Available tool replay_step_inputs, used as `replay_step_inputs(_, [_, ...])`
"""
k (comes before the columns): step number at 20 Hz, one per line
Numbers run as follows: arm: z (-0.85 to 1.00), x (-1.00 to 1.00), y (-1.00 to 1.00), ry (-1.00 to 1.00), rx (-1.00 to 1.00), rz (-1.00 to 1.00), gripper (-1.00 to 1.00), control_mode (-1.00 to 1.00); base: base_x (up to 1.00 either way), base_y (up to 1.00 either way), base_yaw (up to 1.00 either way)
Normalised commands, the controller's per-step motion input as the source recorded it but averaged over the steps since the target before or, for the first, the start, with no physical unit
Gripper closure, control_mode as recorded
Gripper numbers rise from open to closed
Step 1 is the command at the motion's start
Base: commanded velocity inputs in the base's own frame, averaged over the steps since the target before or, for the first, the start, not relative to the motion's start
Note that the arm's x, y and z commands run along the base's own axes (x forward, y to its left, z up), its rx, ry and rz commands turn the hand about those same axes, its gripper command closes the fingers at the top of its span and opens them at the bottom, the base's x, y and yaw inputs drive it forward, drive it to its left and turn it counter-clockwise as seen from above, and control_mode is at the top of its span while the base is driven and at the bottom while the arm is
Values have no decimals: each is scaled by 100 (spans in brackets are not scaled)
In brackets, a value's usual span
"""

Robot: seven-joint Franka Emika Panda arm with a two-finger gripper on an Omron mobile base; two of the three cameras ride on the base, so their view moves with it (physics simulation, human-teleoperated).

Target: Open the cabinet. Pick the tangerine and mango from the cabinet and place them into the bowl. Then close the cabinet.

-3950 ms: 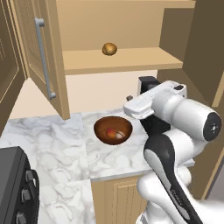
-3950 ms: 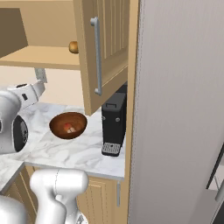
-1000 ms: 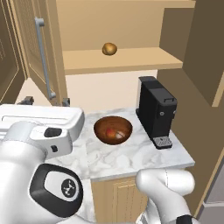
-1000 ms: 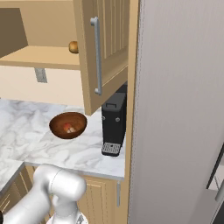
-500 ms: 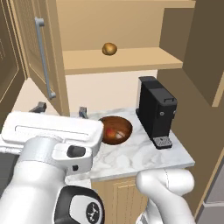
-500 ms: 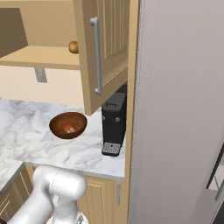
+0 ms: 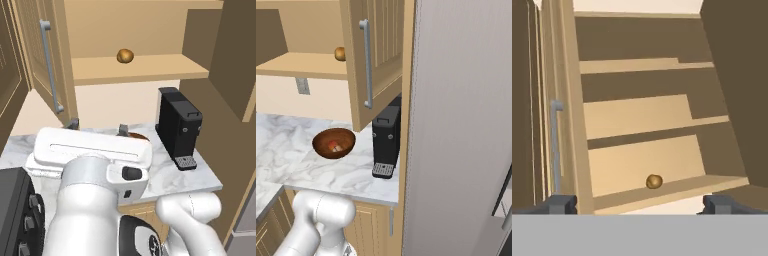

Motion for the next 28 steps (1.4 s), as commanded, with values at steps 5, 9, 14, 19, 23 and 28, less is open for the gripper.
replay_step_inputs(5, [2, 58, 0, 35, 0, 10, -100, -100, 0, 0, 0])
replay_step_inputs(9, [0, 39, 2, 16, -2, 1, -100, -100, 0, 0, 0])
replay_step_inputs(14, [-10, 7, 18, 0, -7, 0, -100, -100, 0, 0, 0])
replay_step_inputs(19, [-18, 14, 17, -1, -5, -1, -100, -100, 0, 0, 0])
replay_step_inputs(23, [-3, 49, 0, -1, 0, -10, -100, -100, 0, 0, 0])
replay_step_inputs(28, [-8, 71, 18, 0, -1, -8, -100, -100, 0, 0, 0])
